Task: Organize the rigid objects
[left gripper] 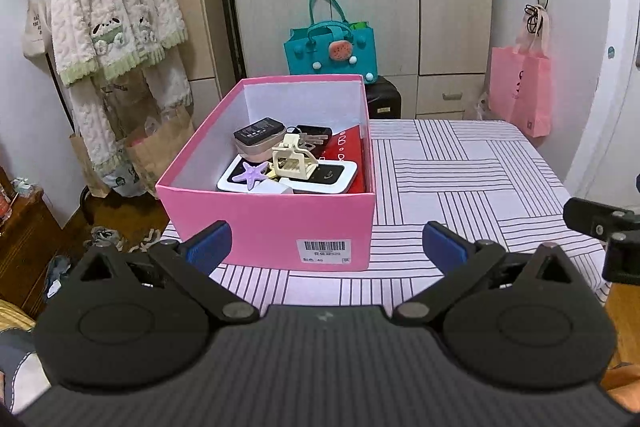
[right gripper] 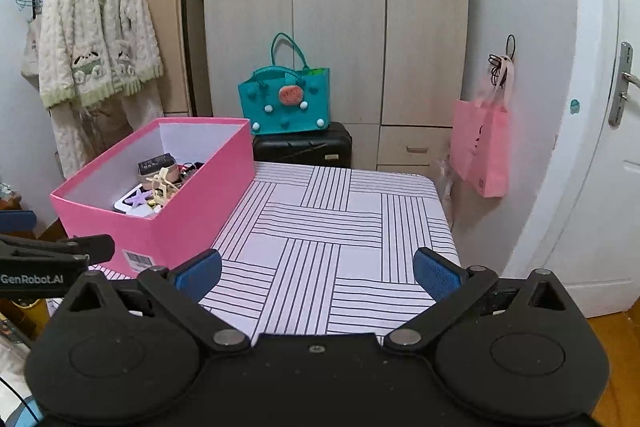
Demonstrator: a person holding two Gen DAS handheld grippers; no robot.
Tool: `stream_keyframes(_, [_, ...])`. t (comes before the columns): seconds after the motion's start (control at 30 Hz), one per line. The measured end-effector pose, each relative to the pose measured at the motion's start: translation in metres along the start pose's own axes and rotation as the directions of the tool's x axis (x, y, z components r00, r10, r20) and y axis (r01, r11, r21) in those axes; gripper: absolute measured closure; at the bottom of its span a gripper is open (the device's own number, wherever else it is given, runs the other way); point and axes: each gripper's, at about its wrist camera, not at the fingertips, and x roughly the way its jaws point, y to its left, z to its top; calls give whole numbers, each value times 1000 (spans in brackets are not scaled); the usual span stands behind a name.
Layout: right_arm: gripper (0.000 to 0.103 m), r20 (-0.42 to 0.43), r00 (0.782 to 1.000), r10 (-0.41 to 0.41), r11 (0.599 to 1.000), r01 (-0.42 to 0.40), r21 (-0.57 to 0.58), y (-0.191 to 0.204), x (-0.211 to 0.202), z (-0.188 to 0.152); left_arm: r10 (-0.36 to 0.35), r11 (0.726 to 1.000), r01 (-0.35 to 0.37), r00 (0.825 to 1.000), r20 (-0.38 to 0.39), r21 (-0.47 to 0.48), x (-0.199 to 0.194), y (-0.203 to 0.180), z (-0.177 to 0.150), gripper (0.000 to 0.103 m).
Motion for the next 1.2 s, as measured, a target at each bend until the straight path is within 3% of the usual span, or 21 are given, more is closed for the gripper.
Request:
stream_keyframes(0.3, [0, 77, 996, -54, 998, 55, -9, 1, 10, -15, 11, 1000, -11, 998, 61, -1, 6, -3, -14, 0])
stream_keyframes(0.53, [0, 85, 996, -27, 999, 25, 23, -2, 14, -16, 9, 1000, -10, 998, 65, 2, 11, -5, -16, 0])
stream_keyframes(1.03, [0, 87, 995, -53, 998, 50, 30, -2, 13, -17, 26, 1000, -26, 997, 70, 2, 8, -8, -17, 0])
stream_keyframes(1.2, [0, 83, 995, -57, 998, 56, 23, -1, 11, -18, -1, 1000, 1, 999, 53, -11, 8, -6, -18, 0])
